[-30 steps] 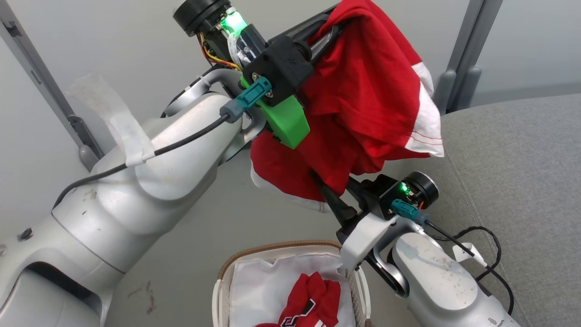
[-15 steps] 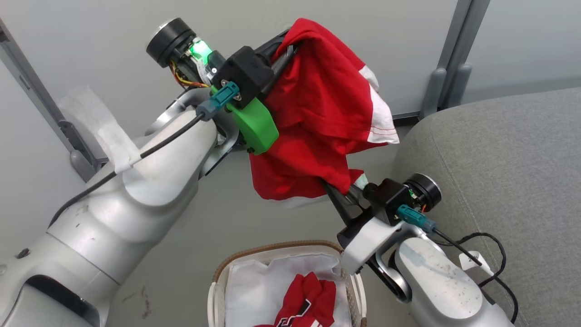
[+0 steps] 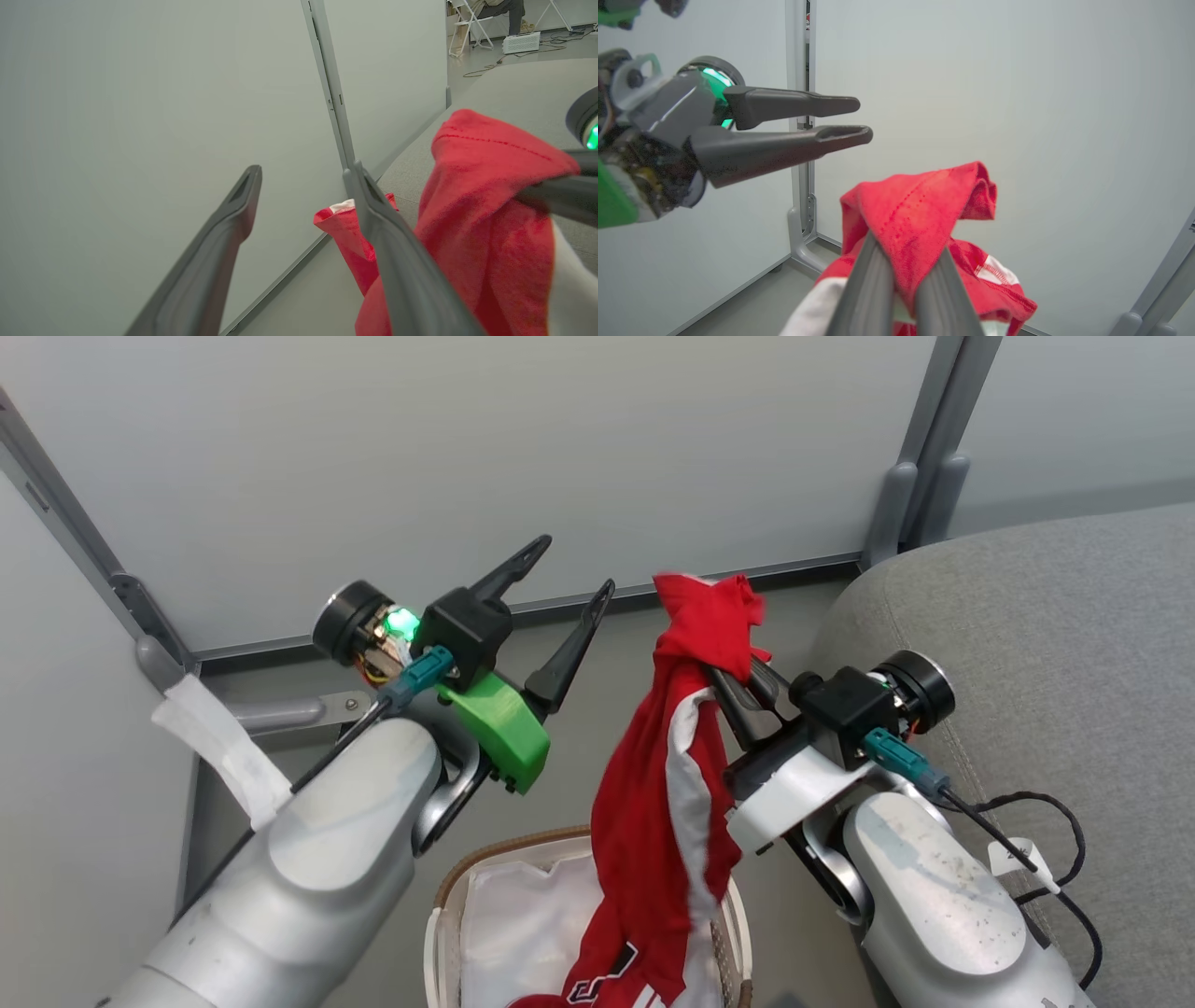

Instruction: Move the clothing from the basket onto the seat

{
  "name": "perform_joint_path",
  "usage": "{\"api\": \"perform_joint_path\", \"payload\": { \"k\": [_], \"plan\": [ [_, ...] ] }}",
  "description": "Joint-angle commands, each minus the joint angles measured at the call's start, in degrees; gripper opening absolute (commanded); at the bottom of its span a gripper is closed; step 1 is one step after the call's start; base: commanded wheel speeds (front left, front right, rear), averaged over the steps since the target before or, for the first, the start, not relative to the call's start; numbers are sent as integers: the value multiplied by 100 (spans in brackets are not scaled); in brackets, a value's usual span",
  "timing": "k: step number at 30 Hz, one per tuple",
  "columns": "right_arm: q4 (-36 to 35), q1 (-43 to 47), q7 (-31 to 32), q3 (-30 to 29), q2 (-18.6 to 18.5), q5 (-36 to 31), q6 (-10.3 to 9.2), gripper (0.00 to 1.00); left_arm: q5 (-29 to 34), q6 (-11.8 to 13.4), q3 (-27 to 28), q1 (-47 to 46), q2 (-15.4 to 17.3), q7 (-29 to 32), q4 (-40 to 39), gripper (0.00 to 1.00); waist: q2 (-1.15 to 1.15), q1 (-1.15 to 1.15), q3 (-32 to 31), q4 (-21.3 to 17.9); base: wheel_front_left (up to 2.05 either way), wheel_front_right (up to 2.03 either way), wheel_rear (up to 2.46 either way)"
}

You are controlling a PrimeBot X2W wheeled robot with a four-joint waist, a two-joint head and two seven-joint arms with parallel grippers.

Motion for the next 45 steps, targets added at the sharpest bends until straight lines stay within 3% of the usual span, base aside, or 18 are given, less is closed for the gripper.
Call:
{"api": "perform_joint_path", "payload": {
  "k": [1, 13, 28, 45],
  "plan": [
    [-56, 74, -28, -60, -20, -59, -6, 0, -30, 19, 80, 209, -32, 0, -43, 100, 0, 0, 15, -1, 0, 0, 0],
    [-403, 160, -27, -524, -20, -335, -6, 0, 234, -18, 958, 1917, -293, 0, -379, 100, 0, 0, 105, -70, 0, 0, 0],
    [-483, -34, -28, -966, -20, -716, -6, 0, 705, -26, 1636, 2747, -687, 1, -686, 100, 0, 0, 288, -242, 0, 0, 0],
    [-840, -99, -28, -1723, -249, -1208, -7, 0, 963, -26, 1570, 2663, -837, 1, -1035, 100, 0, 0, 901, -1840, 0, 0, 0]
  ]
}}
